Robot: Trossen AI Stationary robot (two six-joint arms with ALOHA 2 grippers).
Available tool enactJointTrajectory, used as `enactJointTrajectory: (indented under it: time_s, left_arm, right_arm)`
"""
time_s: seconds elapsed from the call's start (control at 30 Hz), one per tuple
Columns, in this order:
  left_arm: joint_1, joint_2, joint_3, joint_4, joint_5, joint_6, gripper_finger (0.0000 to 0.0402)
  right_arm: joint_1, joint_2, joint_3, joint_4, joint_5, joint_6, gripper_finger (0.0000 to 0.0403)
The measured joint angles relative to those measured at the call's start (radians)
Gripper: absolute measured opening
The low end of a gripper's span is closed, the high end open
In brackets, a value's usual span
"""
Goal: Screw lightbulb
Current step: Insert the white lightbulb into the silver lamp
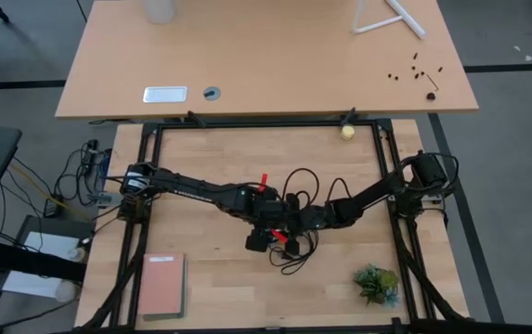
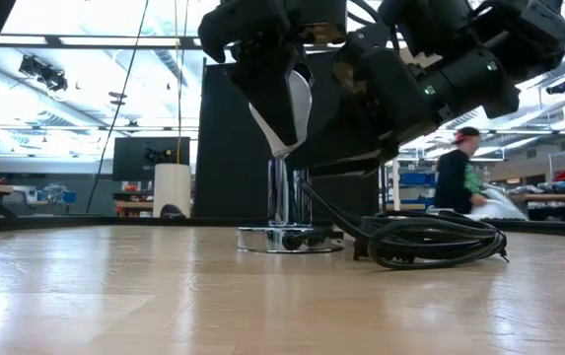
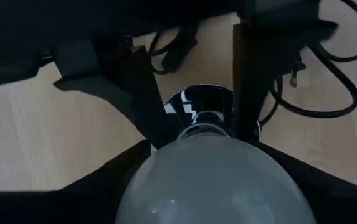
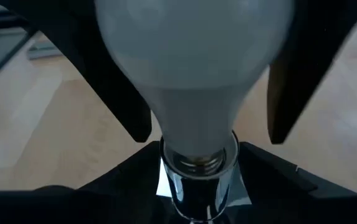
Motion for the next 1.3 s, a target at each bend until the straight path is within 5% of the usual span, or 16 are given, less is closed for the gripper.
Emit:
enactJointTrajectory:
  time_s: [0.57,1.3]
  left_arm:
    - [-0.002,0.0,0.002,0.002,-0.007,0.022,0.0266]
    - [-0.022,-0.003,-0.035,0.016,-0.002,0.289,0.0267]
  right_arm:
    - [0.005,-0.001,0.022,-0.15,-0.008,-0.017,0.0222]
    - [0.003,-0.001,0.021,-0.152,-0.002,-0.024,0.0222]
